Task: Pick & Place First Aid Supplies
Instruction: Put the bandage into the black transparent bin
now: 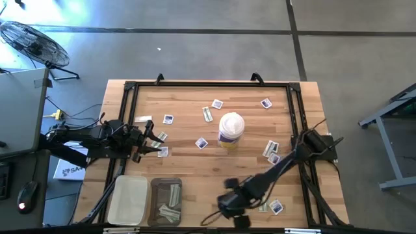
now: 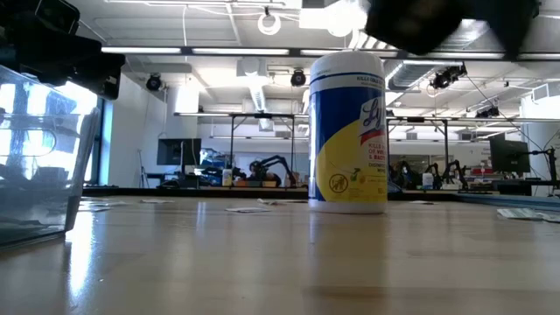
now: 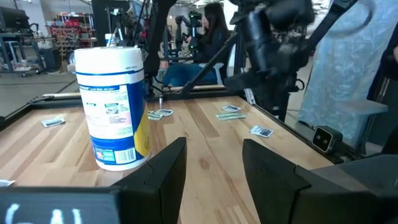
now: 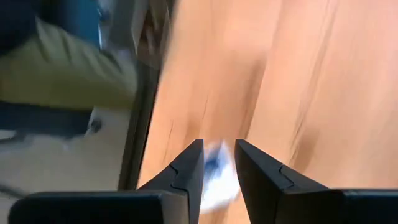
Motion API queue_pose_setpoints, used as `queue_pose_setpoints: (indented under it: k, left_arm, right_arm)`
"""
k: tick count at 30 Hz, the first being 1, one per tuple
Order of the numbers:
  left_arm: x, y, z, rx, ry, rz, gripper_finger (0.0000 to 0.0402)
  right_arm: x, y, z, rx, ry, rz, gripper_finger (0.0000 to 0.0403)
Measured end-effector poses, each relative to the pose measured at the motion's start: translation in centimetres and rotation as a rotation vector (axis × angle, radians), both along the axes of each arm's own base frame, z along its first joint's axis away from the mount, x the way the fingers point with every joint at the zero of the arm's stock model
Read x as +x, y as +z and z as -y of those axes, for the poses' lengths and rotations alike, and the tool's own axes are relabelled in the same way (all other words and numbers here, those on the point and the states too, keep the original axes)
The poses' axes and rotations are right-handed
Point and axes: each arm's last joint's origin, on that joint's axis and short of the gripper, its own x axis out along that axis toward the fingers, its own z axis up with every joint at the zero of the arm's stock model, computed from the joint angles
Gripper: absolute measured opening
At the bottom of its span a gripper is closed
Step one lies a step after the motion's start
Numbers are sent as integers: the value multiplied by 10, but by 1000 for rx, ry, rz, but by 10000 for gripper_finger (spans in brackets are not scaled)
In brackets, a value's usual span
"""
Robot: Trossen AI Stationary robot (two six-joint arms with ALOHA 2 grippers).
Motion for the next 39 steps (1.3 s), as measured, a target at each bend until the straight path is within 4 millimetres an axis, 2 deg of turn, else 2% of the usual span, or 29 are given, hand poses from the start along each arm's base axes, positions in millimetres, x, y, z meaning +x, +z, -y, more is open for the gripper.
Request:
queue_pose_setpoints:
  k: [5,8,11,15,19,26,32,39]
  left_arm:
    - [0,0,0,0,0,0,154]
    - [0,0,0,0,0,-1,154]
    - [0,0,0,0,0,-1,154]
    - [0,0,0,0,1,0,154]
    - [0,0,0,0,2,-1,154]
    - [0,0,0,0,3,-1,154]
    - [0,0,0,0,3,-1,154]
    - [0,0,0,0,3,-1,154]
  right_arm:
    - [-53,-12,-1,-107,-241,-310,94]
    - [-82,-27,3,-208,-335,-442,105]
    - [-99,-40,6,-211,-398,-525,116]
    - [-111,-59,14,-252,-480,-607,121]
    - [-110,-65,24,-263,-493,-641,117]
    - [-96,-66,37,-167,-399,-675,113]
    - [-89,-65,47,-112,-413,-743,115]
    - [-81,-67,46,-107,-461,-640,115]
